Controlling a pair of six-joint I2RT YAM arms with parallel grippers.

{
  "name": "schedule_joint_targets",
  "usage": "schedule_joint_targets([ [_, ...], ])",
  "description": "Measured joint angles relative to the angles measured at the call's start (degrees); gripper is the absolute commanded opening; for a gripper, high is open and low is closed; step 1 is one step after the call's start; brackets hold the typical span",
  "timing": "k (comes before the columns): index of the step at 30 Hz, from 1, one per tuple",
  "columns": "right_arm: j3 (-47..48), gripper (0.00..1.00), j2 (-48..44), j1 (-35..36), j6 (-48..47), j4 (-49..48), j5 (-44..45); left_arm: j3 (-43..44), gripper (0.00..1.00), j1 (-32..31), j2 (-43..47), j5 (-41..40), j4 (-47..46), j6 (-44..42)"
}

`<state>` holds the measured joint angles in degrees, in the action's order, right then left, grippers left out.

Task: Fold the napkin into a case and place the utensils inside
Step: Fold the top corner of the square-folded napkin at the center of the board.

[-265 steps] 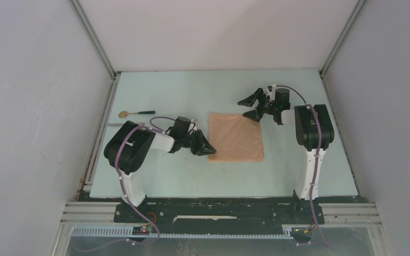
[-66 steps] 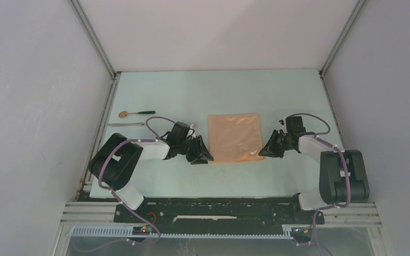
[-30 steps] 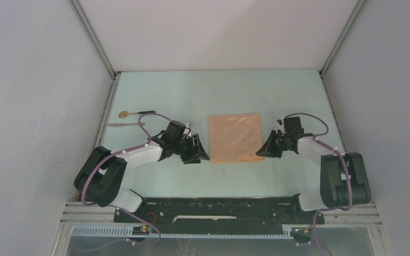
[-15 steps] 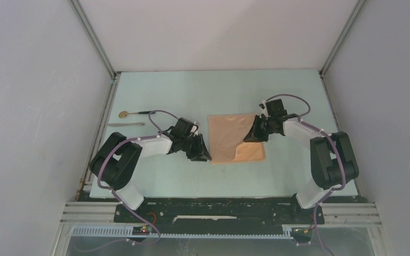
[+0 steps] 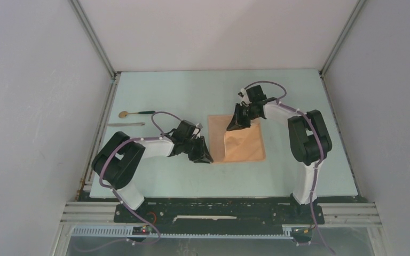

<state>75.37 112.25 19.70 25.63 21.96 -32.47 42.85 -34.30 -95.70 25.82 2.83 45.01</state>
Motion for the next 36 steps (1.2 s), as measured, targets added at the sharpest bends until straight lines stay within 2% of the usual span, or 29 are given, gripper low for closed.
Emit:
schedule_joint_targets([
  [15,18.4,0.0,13.9,2.9,-1.1,3.3,-4.1,-2.1,0.29,-0.6,-0.1,1.0,-4.0,1.0],
  [36,25.8,0.01,19.7,3.3,-0.6,4.1,-5.9,-3.6,0.28,-0.6,-0.1,1.9,-6.9,1.6],
])
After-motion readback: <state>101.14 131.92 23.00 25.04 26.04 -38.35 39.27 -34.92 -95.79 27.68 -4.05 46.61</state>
